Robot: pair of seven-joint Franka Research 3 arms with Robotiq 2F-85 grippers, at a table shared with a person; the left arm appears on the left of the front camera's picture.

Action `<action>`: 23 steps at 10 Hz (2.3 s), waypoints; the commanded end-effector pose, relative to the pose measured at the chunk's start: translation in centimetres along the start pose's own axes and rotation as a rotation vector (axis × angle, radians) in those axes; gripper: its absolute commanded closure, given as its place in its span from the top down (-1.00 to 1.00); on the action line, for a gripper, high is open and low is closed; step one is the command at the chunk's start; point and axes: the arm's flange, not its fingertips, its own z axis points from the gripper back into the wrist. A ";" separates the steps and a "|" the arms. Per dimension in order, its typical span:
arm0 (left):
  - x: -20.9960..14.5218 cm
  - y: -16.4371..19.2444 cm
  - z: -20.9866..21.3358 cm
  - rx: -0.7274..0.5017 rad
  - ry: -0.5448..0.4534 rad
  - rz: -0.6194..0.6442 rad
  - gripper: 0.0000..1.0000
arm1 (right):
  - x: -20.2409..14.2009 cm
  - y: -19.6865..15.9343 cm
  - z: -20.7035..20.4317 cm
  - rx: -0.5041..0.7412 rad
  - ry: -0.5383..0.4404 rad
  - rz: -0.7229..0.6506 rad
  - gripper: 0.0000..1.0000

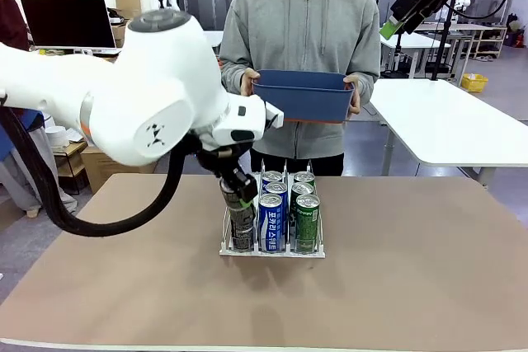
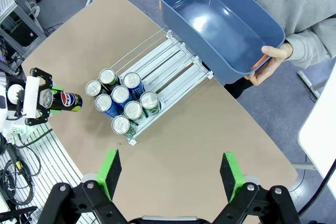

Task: Fill the beverage cans into the dispenser.
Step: Place the picked Pepsi coke in the line of the Automatic Can Dispenser with the same cans.

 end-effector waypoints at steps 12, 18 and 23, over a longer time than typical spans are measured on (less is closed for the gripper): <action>-1.8 1.5 -5.4 0.053 0.033 0.005 0.15 | -0.1 0.0 0.1 0.005 0.007 -0.001 1.00; -1.0 3.3 -7.1 0.022 0.018 0.006 0.15 | -0.1 0.0 0.1 0.005 0.007 -0.001 1.00; 0.3 4.8 -8.1 -0.008 -0.016 0.033 0.15 | -0.1 0.0 0.1 0.005 0.007 -0.001 1.00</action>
